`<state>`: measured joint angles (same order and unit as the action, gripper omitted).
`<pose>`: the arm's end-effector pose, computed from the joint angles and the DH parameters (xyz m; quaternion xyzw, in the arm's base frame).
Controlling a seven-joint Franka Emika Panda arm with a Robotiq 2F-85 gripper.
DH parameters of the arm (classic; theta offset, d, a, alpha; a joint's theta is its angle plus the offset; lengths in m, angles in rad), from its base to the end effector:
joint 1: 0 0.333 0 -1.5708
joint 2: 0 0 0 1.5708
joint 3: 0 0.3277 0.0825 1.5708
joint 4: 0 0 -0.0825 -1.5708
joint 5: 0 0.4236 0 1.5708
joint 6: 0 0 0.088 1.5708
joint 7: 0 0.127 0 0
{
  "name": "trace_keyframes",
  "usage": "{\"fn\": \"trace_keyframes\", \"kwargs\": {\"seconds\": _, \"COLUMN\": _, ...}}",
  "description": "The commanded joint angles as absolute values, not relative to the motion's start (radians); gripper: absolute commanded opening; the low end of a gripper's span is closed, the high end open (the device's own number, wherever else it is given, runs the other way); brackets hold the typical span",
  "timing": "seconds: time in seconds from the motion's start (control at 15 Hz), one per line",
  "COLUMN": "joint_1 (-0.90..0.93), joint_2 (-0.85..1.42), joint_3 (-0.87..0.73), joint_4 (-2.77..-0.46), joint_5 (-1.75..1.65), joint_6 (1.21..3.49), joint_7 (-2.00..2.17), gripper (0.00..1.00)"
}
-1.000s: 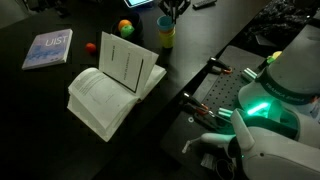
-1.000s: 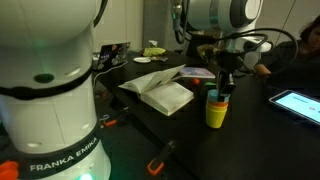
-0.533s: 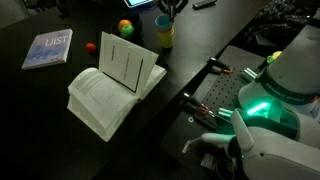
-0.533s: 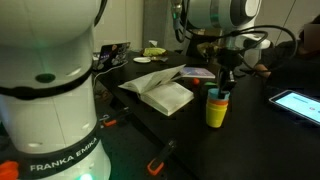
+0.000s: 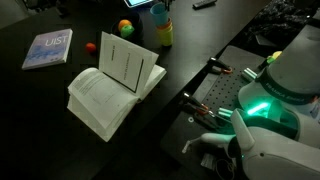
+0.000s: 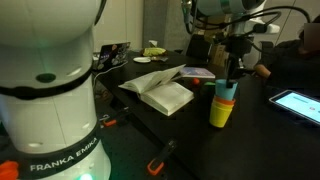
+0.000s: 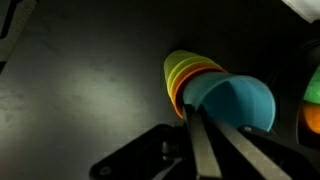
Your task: Unstack the four plastic cups.
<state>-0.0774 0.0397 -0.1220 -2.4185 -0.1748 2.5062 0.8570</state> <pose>0.5104 -0.1043 0.2584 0.8949 -0.4422 0.0407 0.0452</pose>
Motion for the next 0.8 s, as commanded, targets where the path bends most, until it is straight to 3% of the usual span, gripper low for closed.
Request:
{"fn": "trace_keyframes", "kwargs": {"seconds": 0.0, "joint_1": -0.074, "joint_2": -0.003, "joint_3": -0.113, "joint_4": -2.363, "joint_5": -0.192, "joint_6": 2.379, "joint_7": 0.863, "gripper": 0.02}}
{"fn": "trace_keyframes", "kwargs": {"seconds": 0.73, "joint_1": -0.120, "joint_2": -0.049, "joint_3": -0.117, "joint_4": -2.263, "joint_5": -0.348, "joint_6": 2.165, "joint_7": 0.909, "gripper": 0.02}}
